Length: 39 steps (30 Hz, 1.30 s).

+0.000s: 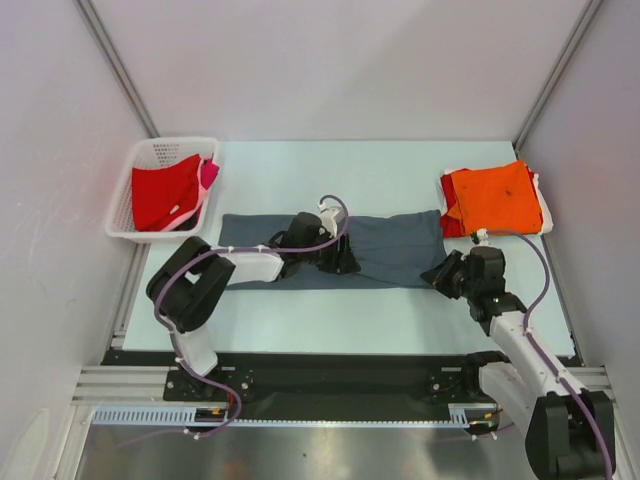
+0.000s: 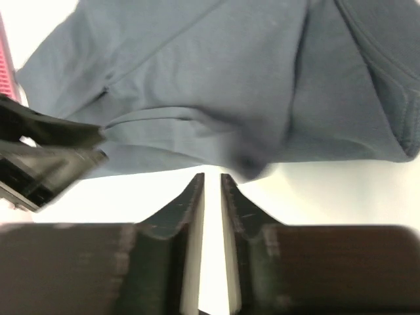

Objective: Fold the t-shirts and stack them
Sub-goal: Fold the tshirt

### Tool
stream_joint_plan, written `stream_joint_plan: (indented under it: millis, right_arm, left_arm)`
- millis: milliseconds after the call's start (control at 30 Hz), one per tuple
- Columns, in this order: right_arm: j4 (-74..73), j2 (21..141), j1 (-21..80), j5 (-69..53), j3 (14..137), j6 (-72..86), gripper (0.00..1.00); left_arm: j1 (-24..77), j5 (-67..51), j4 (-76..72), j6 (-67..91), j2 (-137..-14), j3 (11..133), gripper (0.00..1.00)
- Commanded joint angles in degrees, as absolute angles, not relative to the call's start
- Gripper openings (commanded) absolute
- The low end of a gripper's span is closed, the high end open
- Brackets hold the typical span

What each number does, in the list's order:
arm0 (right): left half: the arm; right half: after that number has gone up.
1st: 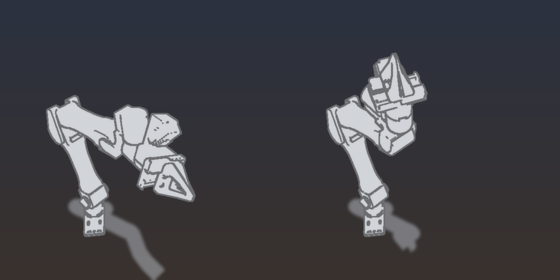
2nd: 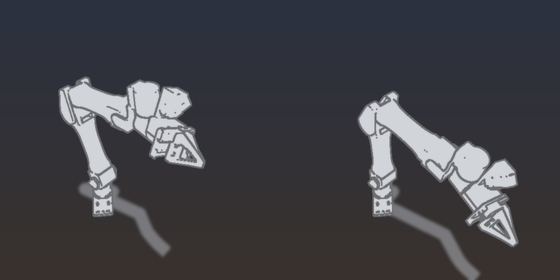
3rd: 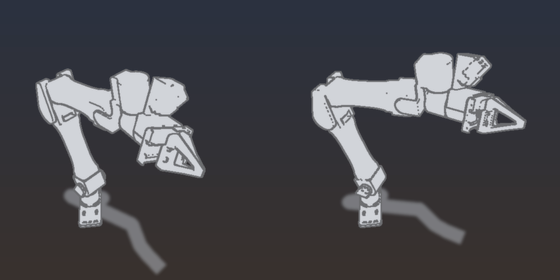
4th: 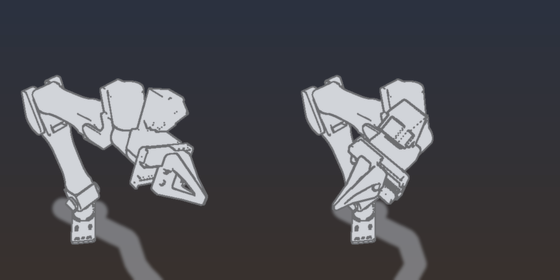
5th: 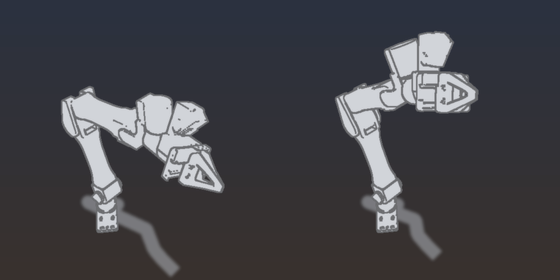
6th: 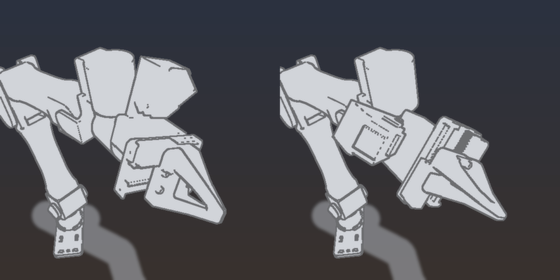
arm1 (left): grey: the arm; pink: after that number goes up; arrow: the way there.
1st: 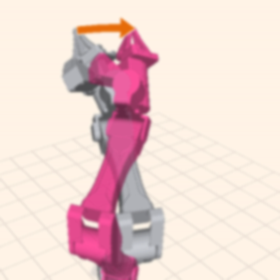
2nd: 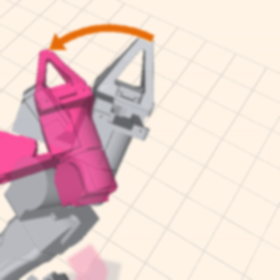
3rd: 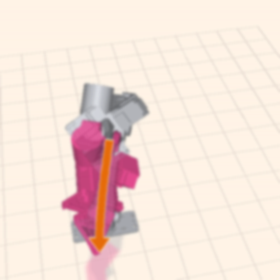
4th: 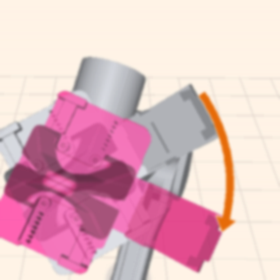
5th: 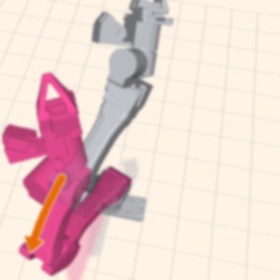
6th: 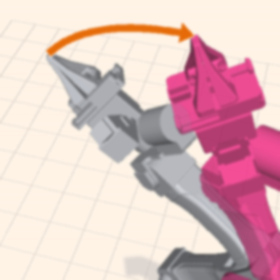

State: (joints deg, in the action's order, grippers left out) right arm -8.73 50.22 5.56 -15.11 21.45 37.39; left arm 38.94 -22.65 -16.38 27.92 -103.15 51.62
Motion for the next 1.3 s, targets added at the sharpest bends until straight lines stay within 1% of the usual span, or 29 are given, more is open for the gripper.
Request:
stream_joint_plan:
  millis: [0, 33, 133, 167, 200, 300, 367, 533, 667, 767, 800, 867, 1000, 1033, 1067, 1200, 1267]
  right_arm:
    - [-8.2, 46.5, 5.9, -16.0, 20.7, 38.0, 0.23]
    - [-7.9, 45.9, 5.9, -15.9, 20.7, 38.0, 0.24]
    - [-7.9, 44.6, 5.9, -15.4, 21.0, 37.6, 0.26]
    - [-7.0, 44.5, 5.9, -15.0, 21.0, 37.4, 0.29]
    - [-6.6, 44.7, 5.9, -14.8, 21.2, 37.5, 0.36]
    - [-4.6, 47.4, 6.1, -15.3, 23.5, 36.4, 0.41]
    - [-4.4, 52.5, 6.2, -15.7, 25.7, 35.3, 0.44]
    - [-2.6, 64.7, 7.5, -17.7, 32.1, 33.5, 0.43]
    - [-1.8, 70.6, 11.2, -15.4, 35.8, 33.2, 0.41]
    - [-0.9, 74.9, 13.3, -13.5, 37.7, 33.5, 0.40]
    - [-0.5, 75.9, 13.4, -13.4, 38.0, 33.9, 0.40]
    - [1.3, 78.0, 13.6, -13.5, 38.4, 34.3, 0.39]
    - [2.0, 84.3, 13.6, -14.8, 39.6, 34.1, 0.37]
    - [1.5, 85.2, 13.7, -16.1, 39.8, 33.8, 0.36]
    - [1.3, 85.9, 13.8, -16.6, 40.0, 33.6, 0.32]
    - [0.4, 86.3, 14.2, -16.6, 37.5, 33.3, 0.29]
    - [0.4, 85.3, 14.1, -16.4, 36.0, 33.9, 0.27]
  left_arm:
    - [39.7, -26.9, -21.4, 28.7, -98.4, 47.7, 0.61]
    - [39.8, -27.6, -23.2, 28.9, -97.1, 46.9, 0.65]
    - [39.7, -29.4, -23.5, 28.9, -95.6, 46.1, 0.65]
    - [39.7, -29.8, -23.3, 29.0, -95.0, 46.1, 0.65]
    - [39.8, -30.2, -22.9, 29.2, -94.8, 46.8, 0.64]
    - [39.8, -30.8, -22.9, 29.4, -93.7, 47.6, 0.63]
    - [39.6, -29.3, -21.0, 29.2, -93.3, 48.6, 0.63]
    - [39.2, -22.3, -10.9, 27.1, -95.9, 56.3, 0.62]
    - [38.8, -19.2, -9.6, 26.6, -97.5, 59.2, 0.60]
    - [38.8, -20.1, -8.1, 26.5, -101.1, 63.1, 0.57]
    - [38.8, -21.0, -8.1, 26.8, -102.0, 64.9, 0.54]
    - [38.8, -22.2, -8.0, 27.4, -105.0, 66.6, 0.52]
    - [39.3, -24.6, -8.3, 28.3, -109.2, 69.6, 0.44]
    - [39.6, -24.3, -7.9, 28.4, -109.9, 69.8, 0.41]
    - [39.6, -23.7, -7.3, 28.6, -111.2, 70.0, 0.39]
    - [39.8, -22.3, -6.6, 31.3, -113.3, 67.6, 0.33]
    - [40.1, -21.7, -7.2, 31.8, -113.7, 66.1, 0.31]
